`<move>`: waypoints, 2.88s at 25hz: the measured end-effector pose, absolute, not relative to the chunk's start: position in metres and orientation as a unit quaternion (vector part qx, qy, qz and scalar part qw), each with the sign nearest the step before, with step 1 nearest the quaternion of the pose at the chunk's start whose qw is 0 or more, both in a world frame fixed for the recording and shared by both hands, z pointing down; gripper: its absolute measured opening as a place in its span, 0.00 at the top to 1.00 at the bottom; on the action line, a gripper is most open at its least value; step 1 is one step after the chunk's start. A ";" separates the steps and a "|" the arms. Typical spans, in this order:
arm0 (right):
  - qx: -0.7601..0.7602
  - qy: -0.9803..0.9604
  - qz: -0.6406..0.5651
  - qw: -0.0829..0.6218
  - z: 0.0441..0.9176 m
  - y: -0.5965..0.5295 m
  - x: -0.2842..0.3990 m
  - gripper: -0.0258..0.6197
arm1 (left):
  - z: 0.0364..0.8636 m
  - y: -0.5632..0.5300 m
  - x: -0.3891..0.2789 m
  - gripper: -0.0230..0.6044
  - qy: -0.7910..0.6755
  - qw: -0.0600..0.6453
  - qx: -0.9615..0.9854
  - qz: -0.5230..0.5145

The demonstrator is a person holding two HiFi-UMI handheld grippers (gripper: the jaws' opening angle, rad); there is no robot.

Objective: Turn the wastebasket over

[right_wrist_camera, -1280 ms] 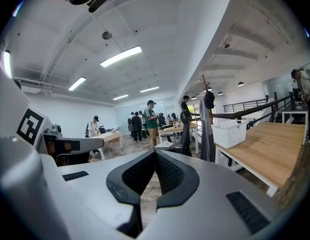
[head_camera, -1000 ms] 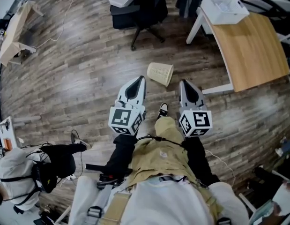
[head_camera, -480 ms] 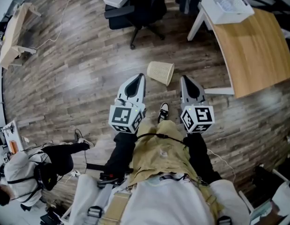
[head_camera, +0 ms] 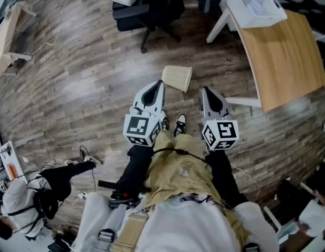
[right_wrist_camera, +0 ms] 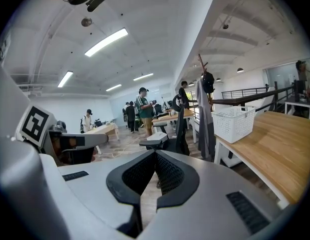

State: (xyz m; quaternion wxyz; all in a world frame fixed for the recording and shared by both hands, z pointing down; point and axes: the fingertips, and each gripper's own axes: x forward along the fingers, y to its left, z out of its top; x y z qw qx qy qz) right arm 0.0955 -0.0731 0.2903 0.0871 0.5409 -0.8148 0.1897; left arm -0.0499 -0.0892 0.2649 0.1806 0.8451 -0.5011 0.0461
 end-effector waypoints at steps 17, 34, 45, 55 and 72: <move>0.504 -0.789 0.298 0.188 0.441 -0.089 0.058 0.93 | 0.410 -0.099 -0.055 0.96 -0.464 0.290 0.827 0.130; 0.439 -0.760 0.384 0.288 0.716 -0.120 0.081 0.93 | 0.653 -0.103 -0.067 0.96 -0.368 0.407 0.804 0.229; 0.454 -0.760 0.338 0.319 0.911 -0.235 0.114 0.93 | 0.832 -0.208 -0.050 0.96 -0.396 0.403 0.792 0.233; 0.511 -0.723 0.304 0.350 1.043 -0.337 0.154 0.92 | 0.976 -0.279 -0.032 0.96 -0.446 0.406 0.762 0.237; 0.482 -0.738 0.356 0.309 1.112 -0.440 0.142 0.78 | 1.024 -0.337 -0.044 0.96 -0.475 0.414 0.748 0.209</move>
